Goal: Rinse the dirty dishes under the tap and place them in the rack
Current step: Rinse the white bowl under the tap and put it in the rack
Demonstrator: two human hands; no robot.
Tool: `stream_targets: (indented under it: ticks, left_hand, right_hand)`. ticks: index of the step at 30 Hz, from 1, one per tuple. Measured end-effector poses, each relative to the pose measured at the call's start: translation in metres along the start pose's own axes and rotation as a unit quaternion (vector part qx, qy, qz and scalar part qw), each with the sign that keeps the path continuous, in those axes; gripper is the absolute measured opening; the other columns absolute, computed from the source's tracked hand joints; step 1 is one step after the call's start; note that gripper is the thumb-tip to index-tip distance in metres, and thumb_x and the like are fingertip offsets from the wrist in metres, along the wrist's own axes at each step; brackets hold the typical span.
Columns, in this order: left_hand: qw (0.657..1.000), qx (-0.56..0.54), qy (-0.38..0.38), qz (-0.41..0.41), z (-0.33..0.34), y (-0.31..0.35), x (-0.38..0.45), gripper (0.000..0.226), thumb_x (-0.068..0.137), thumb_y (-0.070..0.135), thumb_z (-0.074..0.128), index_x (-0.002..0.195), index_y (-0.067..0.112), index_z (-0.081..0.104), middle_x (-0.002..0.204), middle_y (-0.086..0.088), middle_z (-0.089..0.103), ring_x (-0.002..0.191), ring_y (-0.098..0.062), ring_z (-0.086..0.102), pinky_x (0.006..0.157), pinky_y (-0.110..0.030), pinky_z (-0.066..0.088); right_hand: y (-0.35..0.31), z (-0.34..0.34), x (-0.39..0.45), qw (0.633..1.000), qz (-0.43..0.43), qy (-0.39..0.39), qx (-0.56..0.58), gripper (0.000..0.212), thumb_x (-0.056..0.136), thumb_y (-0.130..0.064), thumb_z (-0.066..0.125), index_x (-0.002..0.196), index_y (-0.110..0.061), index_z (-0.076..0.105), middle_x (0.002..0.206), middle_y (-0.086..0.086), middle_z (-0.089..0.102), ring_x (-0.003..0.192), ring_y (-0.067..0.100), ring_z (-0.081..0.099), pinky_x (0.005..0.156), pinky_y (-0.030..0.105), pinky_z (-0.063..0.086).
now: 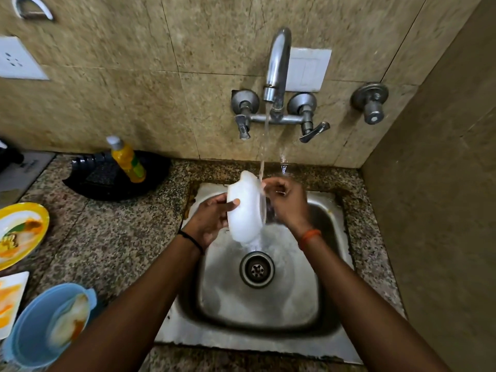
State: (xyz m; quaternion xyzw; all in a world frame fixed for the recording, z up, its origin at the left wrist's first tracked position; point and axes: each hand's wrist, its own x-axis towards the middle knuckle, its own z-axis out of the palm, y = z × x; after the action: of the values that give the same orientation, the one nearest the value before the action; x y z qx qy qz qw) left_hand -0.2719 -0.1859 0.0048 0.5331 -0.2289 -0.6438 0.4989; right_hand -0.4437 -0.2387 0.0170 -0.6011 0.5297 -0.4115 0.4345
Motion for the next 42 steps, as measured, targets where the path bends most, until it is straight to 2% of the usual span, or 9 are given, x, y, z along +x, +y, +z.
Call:
stream_targets:
  ticks: [4,7,12,16,22,26,31,37,42]
  left_hand:
    - [0.992,-0.127,0.002,0.01,-0.006,-0.005,-0.004,0.019,0.095,0.007,0.05,0.106,0.012,0.064,0.091,-0.002,0.076,0.082,-0.014,0.072,0.077,-0.033,0.058]
    - [0.979,-0.204,0.005,0.021,-0.009,-0.008,-0.008,0.019,0.094,0.007,0.051,0.106,0.012,0.064,0.096,-0.005,0.075,0.087,-0.015,0.072,0.077,-0.032,0.06]
    - [0.967,-0.255,0.013,0.014,-0.015,-0.007,-0.013,0.021,0.091,0.007,0.053,0.098,0.012,0.072,0.098,-0.005,0.075,0.09,-0.015,0.072,0.079,-0.034,0.059]
    - [0.969,-0.248,-0.003,0.009,-0.017,-0.007,-0.015,0.026,0.079,0.011,0.06,0.102,0.011,0.072,0.101,-0.005,0.075,0.092,-0.016,0.072,0.075,-0.032,0.06]
    - [0.985,-0.168,0.028,-0.024,-0.03,-0.015,0.0,0.019,0.096,0.011,0.049,0.109,0.013,0.062,0.093,-0.002,0.075,0.081,-0.013,0.072,0.07,-0.031,0.06]
    - [0.996,0.022,0.057,-0.059,-0.027,-0.014,0.009,0.026,0.099,0.019,0.044,0.123,0.022,0.055,0.094,0.0,0.066,0.076,-0.014,0.065,0.064,-0.029,0.054]
    - [0.978,0.189,0.089,-0.028,0.005,-0.022,0.021,0.036,0.093,0.041,0.056,0.126,0.026,0.054,0.121,-0.004,0.063,0.102,-0.024,0.06,0.067,-0.029,0.048]
    - [0.869,0.461,0.146,0.109,0.038,-0.03,0.03,0.089,0.078,0.071,0.041,0.151,0.024,0.02,0.151,-0.012,0.034,0.134,-0.034,0.038,0.109,-0.048,0.036]
    - [0.726,0.644,0.062,0.235,0.071,-0.029,0.017,0.062,0.098,0.042,0.024,0.154,0.019,0.011,0.162,-0.007,0.002,0.149,-0.026,0.002,0.119,-0.052,0.008]
  right_hand:
    - [0.03,0.009,-0.019,0.983,-0.076,-0.163,-0.04,0.038,0.096,-0.028,0.056,0.134,-0.028,0.054,0.143,-0.009,0.045,0.133,0.003,0.039,0.109,0.02,0.034]
    - [0.038,0.012,-0.026,0.983,-0.013,-0.183,-0.019,0.047,0.099,-0.037,0.048,0.145,-0.029,0.04,0.153,-0.012,0.032,0.14,0.0,0.026,0.113,0.02,0.023]
    - [0.052,0.007,-0.008,0.974,0.202,-0.092,0.049,0.062,0.086,-0.063,0.054,0.132,-0.021,0.053,0.131,-0.003,0.056,0.117,0.016,0.055,0.096,0.032,0.047]
    - [0.056,-0.003,-0.006,0.903,0.328,-0.149,0.234,0.032,0.092,-0.036,0.058,0.117,-0.016,0.059,0.107,0.006,0.066,0.096,0.021,0.062,0.085,0.039,0.053]
    - [0.061,-0.018,-0.014,0.865,0.346,-0.138,0.336,0.037,0.088,-0.013,0.064,0.123,-0.004,0.059,0.109,0.01,0.069,0.097,0.022,0.065,0.079,0.036,0.059]
    - [0.065,-0.023,-0.017,0.878,0.31,-0.129,0.342,0.041,0.084,-0.007,0.068,0.123,-0.008,0.06,0.115,0.012,0.07,0.108,0.028,0.065,0.086,0.043,0.056]
    - [0.057,-0.018,-0.014,0.901,0.265,-0.094,0.33,0.047,0.08,-0.001,0.069,0.125,-0.006,0.058,0.122,0.013,0.065,0.113,0.03,0.061,0.079,0.038,0.058]
    - [0.053,-0.021,-0.008,0.887,0.26,-0.068,0.376,0.051,0.082,-0.003,0.069,0.131,-0.002,0.054,0.129,0.019,0.061,0.12,0.033,0.058,0.088,0.042,0.055]
    - [0.045,-0.022,-0.006,0.881,0.254,-0.079,0.391,0.043,0.085,0.0,0.063,0.128,-0.001,0.055,0.117,0.016,0.066,0.1,0.024,0.066,0.084,0.041,0.055]
